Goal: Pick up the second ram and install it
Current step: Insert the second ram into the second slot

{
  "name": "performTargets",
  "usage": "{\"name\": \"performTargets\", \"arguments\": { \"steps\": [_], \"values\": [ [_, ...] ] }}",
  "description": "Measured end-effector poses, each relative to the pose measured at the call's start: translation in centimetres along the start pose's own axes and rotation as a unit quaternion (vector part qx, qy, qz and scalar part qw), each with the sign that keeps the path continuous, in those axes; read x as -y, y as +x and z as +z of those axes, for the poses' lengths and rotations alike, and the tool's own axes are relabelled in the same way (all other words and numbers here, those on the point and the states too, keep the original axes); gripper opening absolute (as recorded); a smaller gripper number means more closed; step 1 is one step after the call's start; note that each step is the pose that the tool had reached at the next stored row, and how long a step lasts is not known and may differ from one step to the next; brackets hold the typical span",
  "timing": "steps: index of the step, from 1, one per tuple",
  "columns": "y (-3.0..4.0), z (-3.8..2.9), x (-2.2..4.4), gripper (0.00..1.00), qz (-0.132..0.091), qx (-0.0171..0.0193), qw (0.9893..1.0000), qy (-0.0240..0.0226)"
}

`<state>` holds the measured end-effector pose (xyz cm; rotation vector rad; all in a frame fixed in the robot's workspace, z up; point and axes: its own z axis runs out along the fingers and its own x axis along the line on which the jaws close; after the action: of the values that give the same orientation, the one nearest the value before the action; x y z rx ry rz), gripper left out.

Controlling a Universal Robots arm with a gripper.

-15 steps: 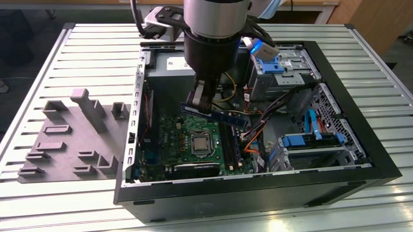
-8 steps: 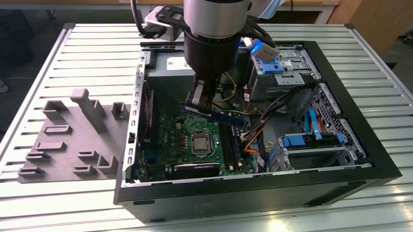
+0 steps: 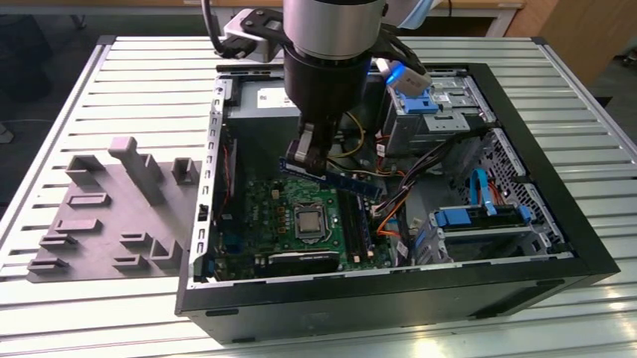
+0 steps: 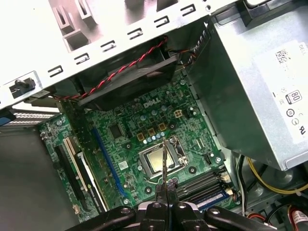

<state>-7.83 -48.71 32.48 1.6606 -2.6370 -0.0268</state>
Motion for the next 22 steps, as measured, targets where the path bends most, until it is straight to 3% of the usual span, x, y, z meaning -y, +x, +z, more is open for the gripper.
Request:
{"name": "performTargets", "arguments": {
  "steps": [9, 22],
  "values": [
    [0.0, 0.01, 0.0, 0.11, 0.022, 0.0007, 0.9998, -0.0003],
    [0.0, 0.01, 0.0, 0.11, 0.054, 0.0015, 0.9986, -0.0007]
  ]
}}
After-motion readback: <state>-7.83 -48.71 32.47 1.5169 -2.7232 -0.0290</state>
